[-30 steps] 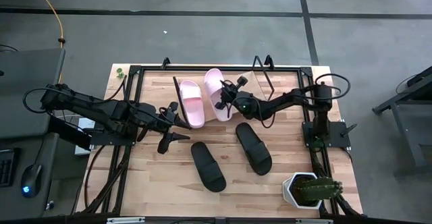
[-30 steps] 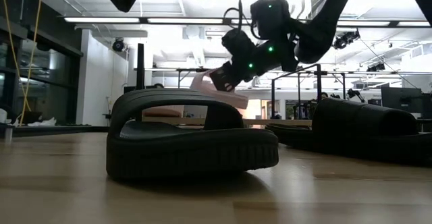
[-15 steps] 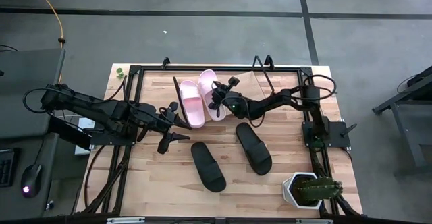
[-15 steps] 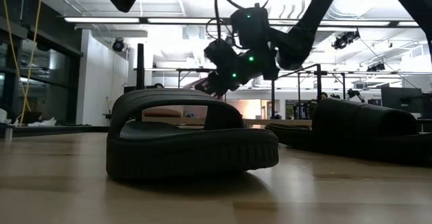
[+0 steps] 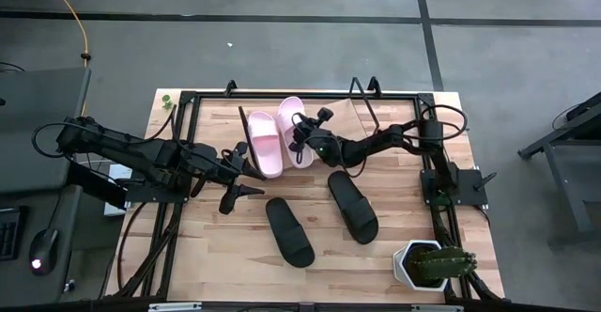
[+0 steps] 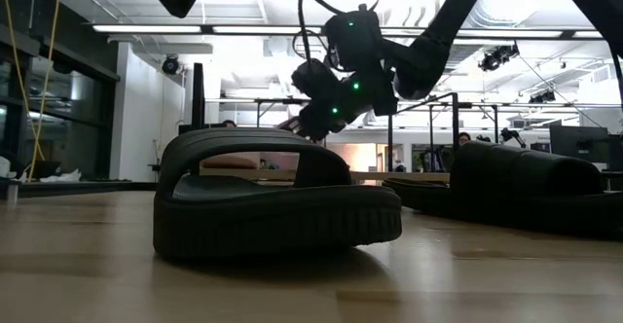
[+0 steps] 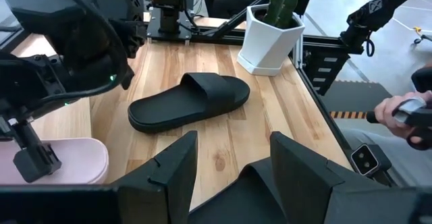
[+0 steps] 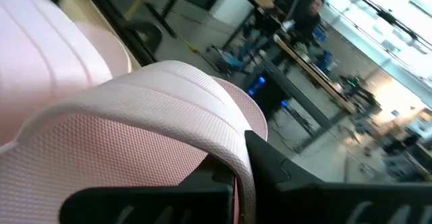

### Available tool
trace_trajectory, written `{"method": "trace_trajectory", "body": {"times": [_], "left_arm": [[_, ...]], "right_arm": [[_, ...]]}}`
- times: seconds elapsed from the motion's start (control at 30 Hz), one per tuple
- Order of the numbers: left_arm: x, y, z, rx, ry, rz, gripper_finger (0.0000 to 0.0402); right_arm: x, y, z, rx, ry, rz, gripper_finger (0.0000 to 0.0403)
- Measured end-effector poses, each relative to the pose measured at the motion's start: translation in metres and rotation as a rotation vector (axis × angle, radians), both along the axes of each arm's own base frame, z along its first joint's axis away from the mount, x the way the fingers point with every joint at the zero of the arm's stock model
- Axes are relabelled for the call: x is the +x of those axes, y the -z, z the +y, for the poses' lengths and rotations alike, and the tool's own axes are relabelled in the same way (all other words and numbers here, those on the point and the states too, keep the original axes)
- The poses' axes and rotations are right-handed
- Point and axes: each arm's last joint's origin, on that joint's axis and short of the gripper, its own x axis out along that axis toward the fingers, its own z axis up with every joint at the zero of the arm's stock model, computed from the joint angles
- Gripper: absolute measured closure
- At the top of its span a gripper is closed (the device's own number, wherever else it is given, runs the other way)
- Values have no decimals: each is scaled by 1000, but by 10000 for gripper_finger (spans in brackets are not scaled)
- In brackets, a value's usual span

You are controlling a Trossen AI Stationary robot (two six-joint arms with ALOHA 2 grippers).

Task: Pick and place slides into the shelf
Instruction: Put the pink slide on the shelf

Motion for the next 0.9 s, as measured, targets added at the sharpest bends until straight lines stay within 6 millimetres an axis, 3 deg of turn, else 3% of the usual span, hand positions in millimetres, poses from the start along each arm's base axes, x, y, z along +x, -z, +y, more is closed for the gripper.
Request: {"method": "trace_trajectory", "body": {"times": [0.73, 0.9], "left_arm": [[0, 0, 0, 0, 0, -1, 231], [0, 0, 0, 0, 0, -1, 231]], "right_arm": [[2, 2, 2, 89, -66, -81, 403], [11, -5, 5, 125, -71, -87, 403]]}}
